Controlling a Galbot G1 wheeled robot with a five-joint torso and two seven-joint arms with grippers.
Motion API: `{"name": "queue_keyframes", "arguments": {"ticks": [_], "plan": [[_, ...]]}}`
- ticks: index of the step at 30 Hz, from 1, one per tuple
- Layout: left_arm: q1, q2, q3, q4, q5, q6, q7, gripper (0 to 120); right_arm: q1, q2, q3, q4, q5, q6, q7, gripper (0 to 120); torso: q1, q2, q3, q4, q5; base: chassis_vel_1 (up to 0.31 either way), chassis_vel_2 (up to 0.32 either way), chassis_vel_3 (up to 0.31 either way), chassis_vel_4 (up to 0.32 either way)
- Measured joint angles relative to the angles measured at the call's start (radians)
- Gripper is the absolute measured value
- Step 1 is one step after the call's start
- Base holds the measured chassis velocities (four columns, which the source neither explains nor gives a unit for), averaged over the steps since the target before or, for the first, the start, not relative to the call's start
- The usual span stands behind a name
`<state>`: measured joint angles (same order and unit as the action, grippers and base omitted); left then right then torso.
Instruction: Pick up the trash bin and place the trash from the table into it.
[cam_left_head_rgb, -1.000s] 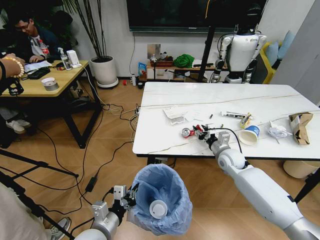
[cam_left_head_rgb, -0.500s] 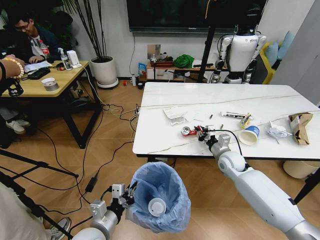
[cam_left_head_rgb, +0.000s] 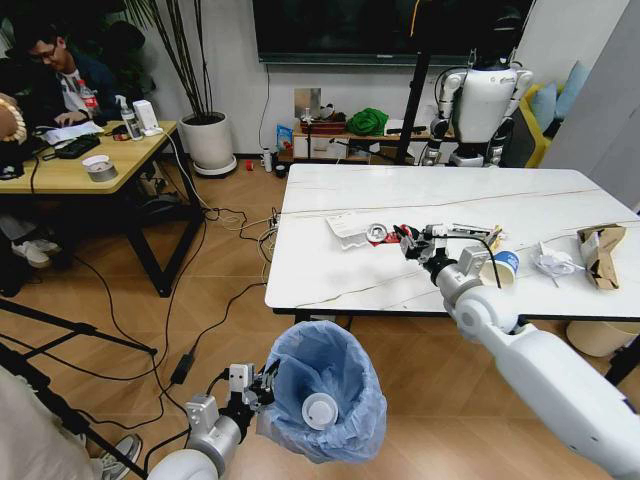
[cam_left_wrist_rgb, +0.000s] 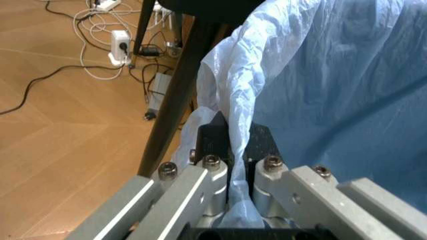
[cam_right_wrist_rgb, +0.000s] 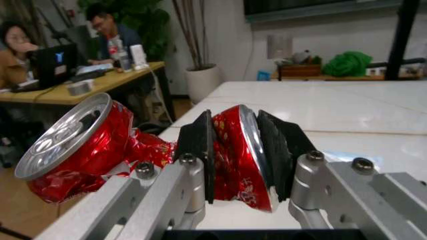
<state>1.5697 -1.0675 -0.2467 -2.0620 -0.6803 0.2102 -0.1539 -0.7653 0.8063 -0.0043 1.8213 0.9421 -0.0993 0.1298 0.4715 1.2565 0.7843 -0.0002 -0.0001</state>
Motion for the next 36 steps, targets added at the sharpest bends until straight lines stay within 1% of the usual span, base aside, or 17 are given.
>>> {"name": "queue_keyframes", "arguments": {"ticks": [4, 5, 8, 13, 16, 17, 20, 23, 25, 33, 34, 36], "plan": [[0.008, -0.004, -0.007, 0.000, 0.002, 0.000, 0.000, 0, -0.013, -0.039, -0.048, 0.084, 0.004, 0.017, -0.025, 20, 0.000, 0.000, 0.000, 0.0002, 0.0000, 0.000, 0.000, 0.000, 0.000], [0.008, -0.004, -0.007, 0.000, 0.002, 0.000, 0.000, 0, -0.013, -0.039, -0.048, 0.084, 0.004, 0.017, -0.025, 20, 0.000, 0.000, 0.000, 0.0002, 0.0000, 0.000, 0.000, 0.000, 0.000], [0.012, -0.008, -0.012, 0.000, 0.006, 0.000, 0.001, 0, -0.033, -0.064, -0.097, 0.121, -0.005, 0.036, -0.048, 20, 0.000, 0.000, 0.000, 0.0003, 0.0001, 0.000, 0.000, 0.000, 0.000], [0.009, -0.012, -0.019, 0.000, 0.007, 0.000, 0.001, 0, -0.057, -0.092, -0.148, 0.132, -0.044, 0.080, -0.087, 20, 0.000, 0.000, 0.000, 0.0000, 0.0002, 0.000, 0.000, 0.000, 0.000], [0.006, -0.014, -0.028, 0.001, 0.005, 0.000, 0.001, 0, -0.064, -0.104, -0.172, 0.125, -0.071, 0.128, -0.177, 20, 0.000, 0.000, 0.000, 0.0000, 0.0003, 0.000, 0.000, 0.000, 0.000], [0.006, -0.014, -0.028, 0.001, 0.005, 0.000, 0.001, 0, -0.064, -0.104, -0.172, 0.125, -0.071, 0.128, -0.177, 20, 0.000, 0.000, 0.000, 0.0000, 0.0003, 0.000, 0.000, 0.000, 0.000], [0.006, -0.014, -0.034, 0.001, 0.002, 0.000, 0.000, 0, -0.058, -0.121, -0.188, 0.137, -0.071, 0.151, -0.259, 20, 0.000, 0.000, 0.000, 0.0001, 0.0001, 0.000, 0.000, 0.000, 0.000], [0.008, -0.015, -0.038, 0.000, 0.002, 0.001, -0.001, 0, -0.052, -0.136, -0.210, 0.152, -0.079, 0.162, -0.312, 20, 0.000, 0.000, 0.000, 0.0002, 0.0001, 0.000, 0.000, 0.000, 0.000], [0.009, -0.016, -0.039, 0.000, 0.002, 0.001, -0.002, 0, -0.053, -0.139, -0.217, 0.156, -0.086, 0.167, -0.320, 20, 0.000, 0.000, 0.000, 0.0001, 0.0001, 0.000, 0.000, 0.000, 0.000], [0.007, -0.017, -0.044, -0.004, 0.001, 0.002, -0.003, 0, -0.080, -0.153, -0.254, 0.175, -0.172, 0.184, -0.383, 20, 0.000, 0.000, 0.000, 0.0001, 0.0001, 0.000, 0.000, 0.000, 0.000], [0.006, -0.017, -0.047, -0.006, 0.000, 0.002, -0.004, 0, -0.091, -0.160, -0.265, 0.176, -0.216, 0.187, -0.388, 20, 0.000, 0.000, 0.000, 0.0002, 0.0001, 0.000, 0.000, 0.000, 0.000], [0.006, -0.018, -0.050, -0.007, -0.001, 0.003, -0.004, 0, -0.111, -0.165, -0.276, 0.169, -0.259, 0.194, -0.392, 20, 0.000, 0.000, 0.000, 0.0000, 0.0002, 0.000, 0.000, 0.000, 0.000]]}}
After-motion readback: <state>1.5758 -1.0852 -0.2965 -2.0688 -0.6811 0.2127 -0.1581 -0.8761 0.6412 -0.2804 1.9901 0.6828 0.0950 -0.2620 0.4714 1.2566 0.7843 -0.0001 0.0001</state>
